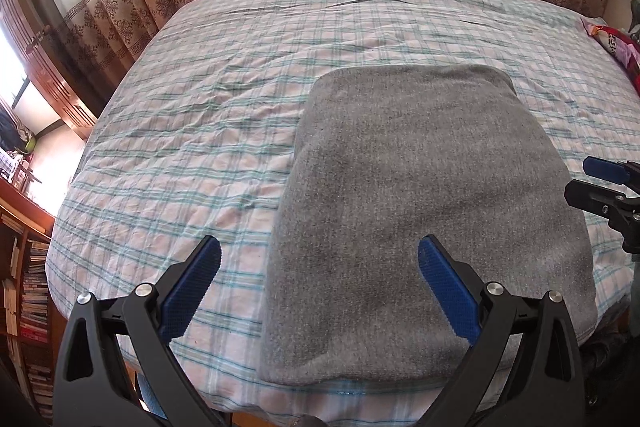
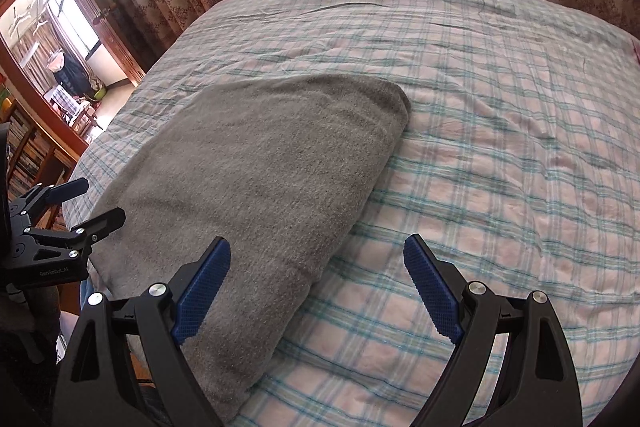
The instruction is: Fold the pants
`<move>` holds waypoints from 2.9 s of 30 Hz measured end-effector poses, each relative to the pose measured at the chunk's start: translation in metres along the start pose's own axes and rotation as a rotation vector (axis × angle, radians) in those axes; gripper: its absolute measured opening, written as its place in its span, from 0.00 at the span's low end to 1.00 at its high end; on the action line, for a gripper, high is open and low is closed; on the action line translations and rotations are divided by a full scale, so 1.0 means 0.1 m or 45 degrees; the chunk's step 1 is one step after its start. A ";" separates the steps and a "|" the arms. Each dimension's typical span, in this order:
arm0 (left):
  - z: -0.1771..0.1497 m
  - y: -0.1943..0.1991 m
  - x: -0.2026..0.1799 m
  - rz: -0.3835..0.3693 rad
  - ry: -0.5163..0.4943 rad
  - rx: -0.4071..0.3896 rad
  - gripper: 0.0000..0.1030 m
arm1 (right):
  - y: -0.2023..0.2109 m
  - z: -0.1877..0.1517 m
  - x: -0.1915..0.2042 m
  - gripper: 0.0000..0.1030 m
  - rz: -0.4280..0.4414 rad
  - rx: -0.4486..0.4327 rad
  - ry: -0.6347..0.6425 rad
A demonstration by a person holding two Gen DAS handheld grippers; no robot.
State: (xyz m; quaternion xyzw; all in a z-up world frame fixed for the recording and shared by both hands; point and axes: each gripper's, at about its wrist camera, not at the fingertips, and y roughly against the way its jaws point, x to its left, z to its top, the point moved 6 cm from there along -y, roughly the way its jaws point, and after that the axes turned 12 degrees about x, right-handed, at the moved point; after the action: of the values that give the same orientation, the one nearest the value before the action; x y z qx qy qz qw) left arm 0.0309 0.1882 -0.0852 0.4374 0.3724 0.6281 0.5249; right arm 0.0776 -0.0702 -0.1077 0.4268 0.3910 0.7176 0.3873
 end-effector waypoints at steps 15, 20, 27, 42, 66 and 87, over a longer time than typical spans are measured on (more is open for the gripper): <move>0.51 -0.73 0.34 -0.622 0.256 0.269 0.97 | -0.52 0.29 -0.03 0.86 0.252 0.134 -0.222; 0.52 -0.97 0.28 -0.817 0.276 0.385 0.97 | -0.67 0.32 0.02 0.86 0.359 0.182 -0.273; 0.59 -1.07 0.18 -0.942 0.244 0.402 0.97 | -0.88 0.46 0.23 0.83 0.444 0.216 -0.248; 0.61 -0.81 -0.14 -1.046 0.218 0.387 0.50 | -0.47 0.80 0.55 0.31 0.419 0.092 -0.025; 1.93 -0.49 -2.30 -1.176 -0.100 0.265 0.41 | 0.66 1.39 -1.70 0.29 0.241 -0.210 -0.228; 1.88 -0.68 -2.55 -0.763 -0.233 0.190 0.65 | 0.94 0.73 -2.43 0.62 -0.214 -0.269 -0.356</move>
State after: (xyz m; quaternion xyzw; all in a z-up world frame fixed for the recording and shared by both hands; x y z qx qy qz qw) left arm 0.2476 -0.0494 -0.1251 0.4002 0.4808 0.3747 0.6843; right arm 0.2050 -0.3070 -0.0754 0.4452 0.2903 0.6536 0.5389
